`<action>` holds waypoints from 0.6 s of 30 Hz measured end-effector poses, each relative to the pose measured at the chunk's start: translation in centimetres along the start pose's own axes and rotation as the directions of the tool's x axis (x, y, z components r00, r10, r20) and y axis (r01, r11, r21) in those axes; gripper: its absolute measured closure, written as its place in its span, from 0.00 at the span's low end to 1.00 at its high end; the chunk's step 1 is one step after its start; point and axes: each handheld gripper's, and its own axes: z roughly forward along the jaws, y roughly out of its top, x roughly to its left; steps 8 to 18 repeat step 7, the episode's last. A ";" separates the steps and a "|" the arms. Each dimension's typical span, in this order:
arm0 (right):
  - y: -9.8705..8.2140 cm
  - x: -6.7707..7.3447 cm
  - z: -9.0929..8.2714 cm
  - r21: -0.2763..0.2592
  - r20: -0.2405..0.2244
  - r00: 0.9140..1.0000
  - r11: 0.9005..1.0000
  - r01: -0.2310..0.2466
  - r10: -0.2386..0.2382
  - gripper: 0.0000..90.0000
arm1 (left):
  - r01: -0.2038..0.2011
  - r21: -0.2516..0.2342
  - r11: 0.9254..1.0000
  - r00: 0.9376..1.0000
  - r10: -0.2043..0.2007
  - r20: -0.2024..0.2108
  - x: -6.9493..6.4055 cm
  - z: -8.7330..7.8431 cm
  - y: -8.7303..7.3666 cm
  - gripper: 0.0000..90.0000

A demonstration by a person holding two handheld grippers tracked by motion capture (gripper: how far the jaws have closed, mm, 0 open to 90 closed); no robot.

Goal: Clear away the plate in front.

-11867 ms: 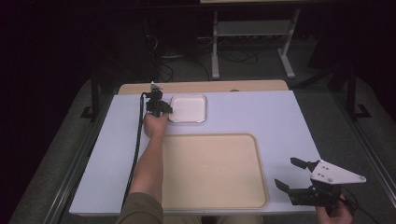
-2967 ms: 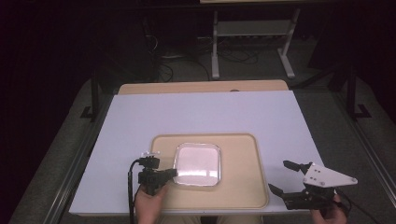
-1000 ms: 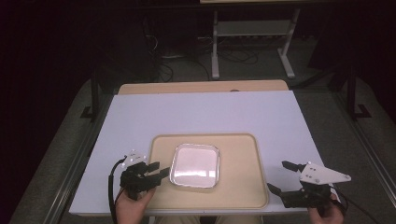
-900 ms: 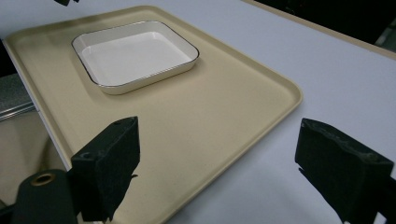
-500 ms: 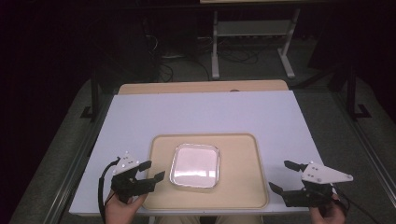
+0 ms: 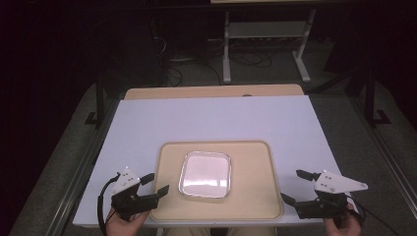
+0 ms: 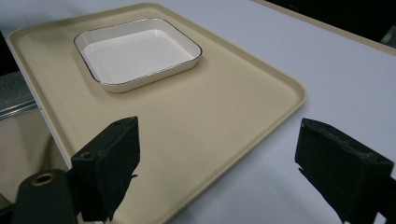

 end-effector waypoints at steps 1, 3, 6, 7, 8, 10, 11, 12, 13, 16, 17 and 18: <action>0.0 0.1 0.1 0.003 -0.005 1.000 1.000 0.003 -0.003 0.14 | -0.004 0.006 1.000 1.000 0.004 -0.004 0.0 0.1 0.0 0.34; 0.1 0.2 0.3 0.005 -0.015 1.000 1.000 0.012 -0.012 0.14 | 0.004 0.006 1.000 1.000 -0.004 -0.001 0.1 0.2 0.0 0.34; 0.2 0.2 0.5 0.011 -0.023 1.000 1.000 0.019 -0.019 0.14 | 0.004 -0.005 1.000 1.000 -0.004 -0.003 0.2 0.1 0.0 0.35; 0.2 0.2 0.5 0.011 -0.023 1.000 1.000 0.019 -0.019 0.14 | 0.004 -0.005 1.000 1.000 -0.004 -0.003 0.2 0.1 0.0 0.35; 0.2 0.2 0.5 0.011 -0.023 1.000 1.000 0.019 -0.019 0.14 | 0.004 -0.005 1.000 1.000 -0.004 -0.003 0.2 0.1 0.0 0.35; 0.2 0.2 0.5 0.011 -0.023 1.000 1.000 0.019 -0.019 0.14 | 0.004 -0.005 1.000 1.000 -0.004 -0.003 0.2 0.1 0.0 0.35; 0.2 0.2 0.5 0.011 -0.023 1.000 1.000 0.019 -0.019 0.14 | 0.004 -0.005 1.000 1.000 -0.004 -0.003 0.2 0.1 0.0 0.35; 0.2 0.2 0.5 0.011 -0.023 1.000 1.000 0.019 -0.019 0.14 | 0.004 -0.005 1.000 1.000 -0.004 -0.003 0.2 0.1 0.0 0.35; 0.2 0.2 0.5 0.011 -0.023 1.000 1.000 0.019 -0.019 0.14 | 0.004 -0.005 1.000 1.000 -0.004 -0.003 0.2 0.1 0.0 0.35; 0.2 0.2 0.5 0.011 -0.023 1.000 1.000 0.019 -0.019 0.14 | 0.004 -0.005 1.000 1.000 -0.004 -0.003 0.2 0.1 0.0 0.35; 0.2 0.2 0.5 0.011 -0.023 1.000 1.000 0.019 -0.019 0.14 | 0.004 -0.005 1.000 1.000 -0.004 -0.003 0.2 0.1 0.0 0.35; 0.2 0.2 0.5 0.011 -0.023 1.000 1.000 0.019 -0.019 0.14 | 0.004 -0.005 1.000 1.000 -0.004 -0.003 0.2 0.1 0.0 0.35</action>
